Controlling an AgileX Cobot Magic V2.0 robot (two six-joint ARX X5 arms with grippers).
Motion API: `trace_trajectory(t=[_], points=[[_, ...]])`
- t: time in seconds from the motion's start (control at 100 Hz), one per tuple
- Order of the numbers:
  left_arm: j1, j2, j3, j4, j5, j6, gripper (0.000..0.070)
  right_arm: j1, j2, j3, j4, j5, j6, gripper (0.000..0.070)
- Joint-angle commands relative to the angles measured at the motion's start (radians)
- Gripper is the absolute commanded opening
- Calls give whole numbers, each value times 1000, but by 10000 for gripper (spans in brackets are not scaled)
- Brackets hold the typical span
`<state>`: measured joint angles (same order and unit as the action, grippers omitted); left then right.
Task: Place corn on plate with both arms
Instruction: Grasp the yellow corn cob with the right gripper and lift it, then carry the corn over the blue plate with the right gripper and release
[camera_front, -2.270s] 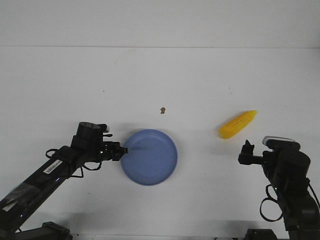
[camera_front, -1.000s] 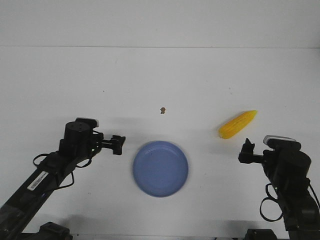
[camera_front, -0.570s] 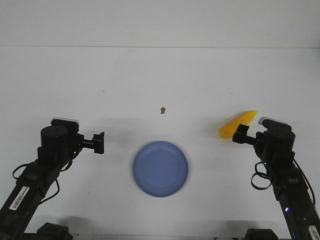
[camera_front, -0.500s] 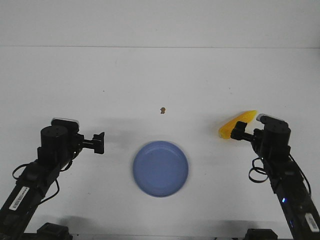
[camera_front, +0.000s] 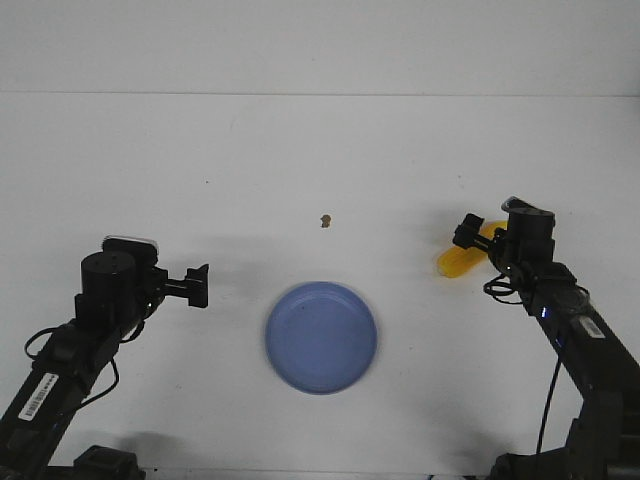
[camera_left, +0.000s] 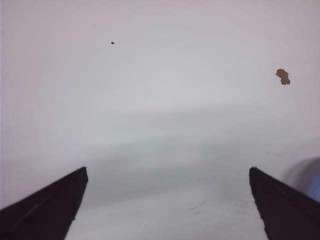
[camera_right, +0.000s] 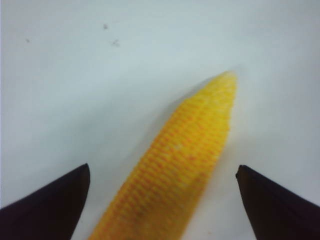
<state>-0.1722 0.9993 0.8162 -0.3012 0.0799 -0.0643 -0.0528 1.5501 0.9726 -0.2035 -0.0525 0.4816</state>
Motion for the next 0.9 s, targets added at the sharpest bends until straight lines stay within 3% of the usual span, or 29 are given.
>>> trace_trajectory(t=[0.0, 0.23, 0.28, 0.37, 0.42, 0.68, 0.89], points=[[-1, 7, 14, 3, -1, 14, 665, 1, 35, 18, 2, -1, 23, 615], [-1, 7, 14, 4, -1, 7, 665, 1, 90, 18, -11, -20, 39, 599], [-1, 7, 14, 5, -1, 7, 665, 1, 91, 18, -15, -35, 39, 507], [-1, 7, 14, 8, -1, 7, 665, 2, 91, 18, -17, -58, 32, 221], [-1, 7, 14, 8, -1, 7, 665, 2, 91, 18, -17, -75, 22, 148], [-1, 7, 14, 8, -1, 3, 665, 36, 28, 18, -51, -169, -39, 146], [-1, 7, 14, 8, -1, 3, 665, 223, -124, 18, -143, -169, -90, 147]])
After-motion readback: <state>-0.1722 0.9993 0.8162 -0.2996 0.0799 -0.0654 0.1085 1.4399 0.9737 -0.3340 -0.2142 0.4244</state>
